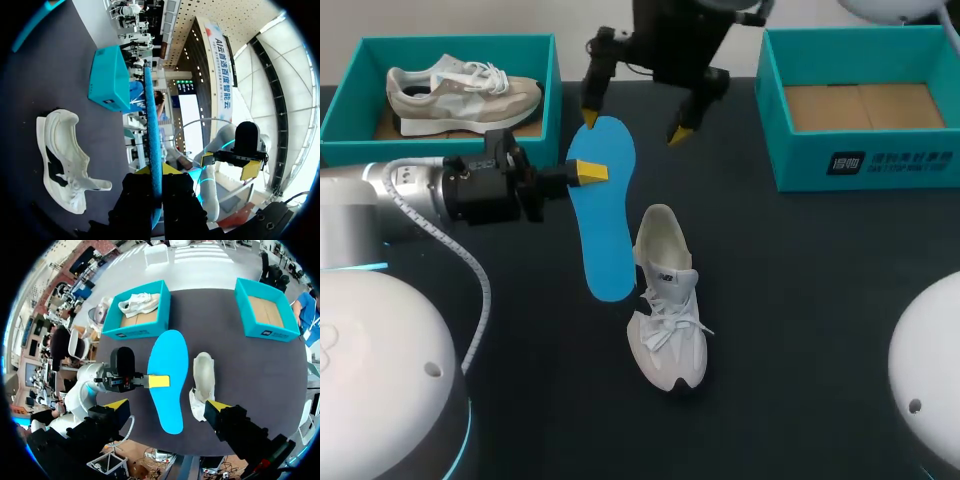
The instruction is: Take the shoe out of the shoebox, open the shoe tongue, remove and reinsert the insole, then place the shoe into the shoebox
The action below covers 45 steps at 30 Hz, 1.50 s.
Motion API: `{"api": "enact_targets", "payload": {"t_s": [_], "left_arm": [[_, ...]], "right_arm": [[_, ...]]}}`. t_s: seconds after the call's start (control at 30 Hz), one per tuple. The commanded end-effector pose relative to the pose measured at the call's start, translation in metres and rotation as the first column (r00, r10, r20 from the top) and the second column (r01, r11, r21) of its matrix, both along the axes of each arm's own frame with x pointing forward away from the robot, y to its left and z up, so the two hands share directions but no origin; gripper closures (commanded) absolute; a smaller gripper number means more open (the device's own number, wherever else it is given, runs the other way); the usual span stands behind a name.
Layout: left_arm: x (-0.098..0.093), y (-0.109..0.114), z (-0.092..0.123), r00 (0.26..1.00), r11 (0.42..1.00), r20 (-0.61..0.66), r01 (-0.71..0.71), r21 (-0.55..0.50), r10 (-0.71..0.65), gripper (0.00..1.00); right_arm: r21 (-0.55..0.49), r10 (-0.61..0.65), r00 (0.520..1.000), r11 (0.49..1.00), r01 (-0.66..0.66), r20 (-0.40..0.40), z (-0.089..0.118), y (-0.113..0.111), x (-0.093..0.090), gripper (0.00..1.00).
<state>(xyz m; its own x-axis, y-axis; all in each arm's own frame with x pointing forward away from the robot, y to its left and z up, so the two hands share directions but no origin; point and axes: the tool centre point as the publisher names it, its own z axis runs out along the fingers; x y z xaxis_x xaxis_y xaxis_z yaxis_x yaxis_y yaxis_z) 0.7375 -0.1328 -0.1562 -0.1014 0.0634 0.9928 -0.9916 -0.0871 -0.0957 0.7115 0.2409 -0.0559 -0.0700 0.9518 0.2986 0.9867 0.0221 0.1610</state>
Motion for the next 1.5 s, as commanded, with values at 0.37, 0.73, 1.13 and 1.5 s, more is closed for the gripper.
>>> {"api": "enact_targets", "payload": {"t_s": [0.37,0.73,1.13,1.5], "left_arm": [[-0.001,0.001,0.0,1.0,1.0,0.0,-0.001,0.002,0.001,1.0],[-0.001,0.001,0.0,1.0,1.0,0.0,-0.001,0.002,0.001,1.0],[-0.001,0.001,0.0,1.0,1.0,0.0,-0.001,0.002,0.001,1.0],[-0.001,0.001,0.0,1.0,1.0,0.0,-0.001,0.002,0.001,1.0]], "right_arm": [[-0.292,-0.048,0.999,0.955,0.051,0.017,-0.009,0.017,0.003,0.0],[-0.275,-0.046,0.999,0.96,0.048,0.014,-0.013,0.017,0.006,0.0],[-0.121,-0.055,0.998,0.991,0.058,0.027,-0.018,0.005,0.006,0.0],[0.191,-0.012,1.0,0.981,0.012,0.001,-0.032,-0.016,0.003,0.0]]}}
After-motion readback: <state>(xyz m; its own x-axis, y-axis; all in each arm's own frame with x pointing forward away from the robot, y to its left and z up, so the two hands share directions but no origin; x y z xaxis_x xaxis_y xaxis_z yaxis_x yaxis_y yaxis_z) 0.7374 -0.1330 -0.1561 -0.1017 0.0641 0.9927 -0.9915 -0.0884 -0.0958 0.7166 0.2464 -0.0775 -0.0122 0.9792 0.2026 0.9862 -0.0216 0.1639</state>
